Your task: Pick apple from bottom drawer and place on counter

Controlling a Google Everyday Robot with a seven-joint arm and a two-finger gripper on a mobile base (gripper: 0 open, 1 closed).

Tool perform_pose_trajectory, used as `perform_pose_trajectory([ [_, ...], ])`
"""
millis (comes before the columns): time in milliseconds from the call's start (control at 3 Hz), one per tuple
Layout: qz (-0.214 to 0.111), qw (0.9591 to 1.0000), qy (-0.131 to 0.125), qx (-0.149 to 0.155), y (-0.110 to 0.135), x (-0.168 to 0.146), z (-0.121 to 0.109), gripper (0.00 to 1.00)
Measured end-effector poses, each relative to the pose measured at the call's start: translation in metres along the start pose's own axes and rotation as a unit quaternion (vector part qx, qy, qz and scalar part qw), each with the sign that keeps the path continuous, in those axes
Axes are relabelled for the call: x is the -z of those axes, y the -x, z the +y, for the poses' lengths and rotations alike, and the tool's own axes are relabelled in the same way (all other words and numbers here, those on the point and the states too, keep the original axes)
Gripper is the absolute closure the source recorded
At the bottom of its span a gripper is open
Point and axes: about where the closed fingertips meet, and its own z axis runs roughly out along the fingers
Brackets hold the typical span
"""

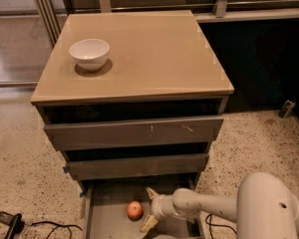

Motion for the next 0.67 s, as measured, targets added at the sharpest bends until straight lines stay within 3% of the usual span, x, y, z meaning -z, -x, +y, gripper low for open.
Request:
perform_pose_trajectory([
  [667, -0.011, 0.9992, 0.036, -0.010, -0.004, -0.050, 0.003, 0.00],
])
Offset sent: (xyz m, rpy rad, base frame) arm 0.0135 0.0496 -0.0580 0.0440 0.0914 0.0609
